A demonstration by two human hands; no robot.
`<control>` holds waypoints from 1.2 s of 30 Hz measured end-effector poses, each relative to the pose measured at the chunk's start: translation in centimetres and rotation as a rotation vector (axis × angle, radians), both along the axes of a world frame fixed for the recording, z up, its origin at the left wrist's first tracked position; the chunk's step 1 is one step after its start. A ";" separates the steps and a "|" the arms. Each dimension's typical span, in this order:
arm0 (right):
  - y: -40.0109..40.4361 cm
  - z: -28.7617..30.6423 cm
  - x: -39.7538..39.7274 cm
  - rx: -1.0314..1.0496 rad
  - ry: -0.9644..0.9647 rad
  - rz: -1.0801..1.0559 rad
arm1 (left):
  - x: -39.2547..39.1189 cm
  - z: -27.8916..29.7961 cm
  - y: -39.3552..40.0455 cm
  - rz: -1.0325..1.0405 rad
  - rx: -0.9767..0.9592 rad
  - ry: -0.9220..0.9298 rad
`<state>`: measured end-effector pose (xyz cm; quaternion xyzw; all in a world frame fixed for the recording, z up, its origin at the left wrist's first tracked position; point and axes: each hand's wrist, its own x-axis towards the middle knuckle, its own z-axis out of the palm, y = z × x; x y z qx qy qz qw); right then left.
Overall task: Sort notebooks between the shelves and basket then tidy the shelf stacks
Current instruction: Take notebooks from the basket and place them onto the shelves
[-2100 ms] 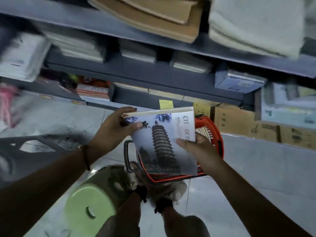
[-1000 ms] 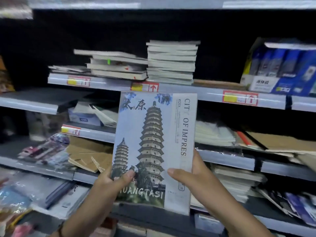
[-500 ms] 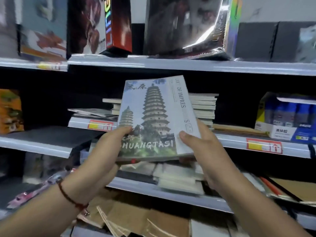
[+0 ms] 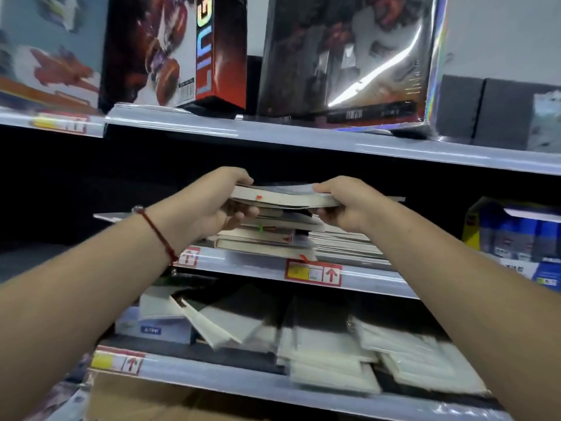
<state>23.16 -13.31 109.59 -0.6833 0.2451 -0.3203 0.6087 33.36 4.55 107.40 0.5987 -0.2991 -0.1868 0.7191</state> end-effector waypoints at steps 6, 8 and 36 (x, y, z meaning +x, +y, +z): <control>-1.8 -0.5 3.1 -0.261 0.260 -0.217 | 3.7 0.4 -2.2 0.067 0.313 -0.178; -2.3 -0.8 3.5 -0.480 0.373 -0.312 | 4.4 0.5 -2.6 0.151 0.469 -0.390; 3.8 -12.4 -7.5 -1.328 0.241 -0.318 | -1.6 -15.6 2.8 0.090 0.534 -0.924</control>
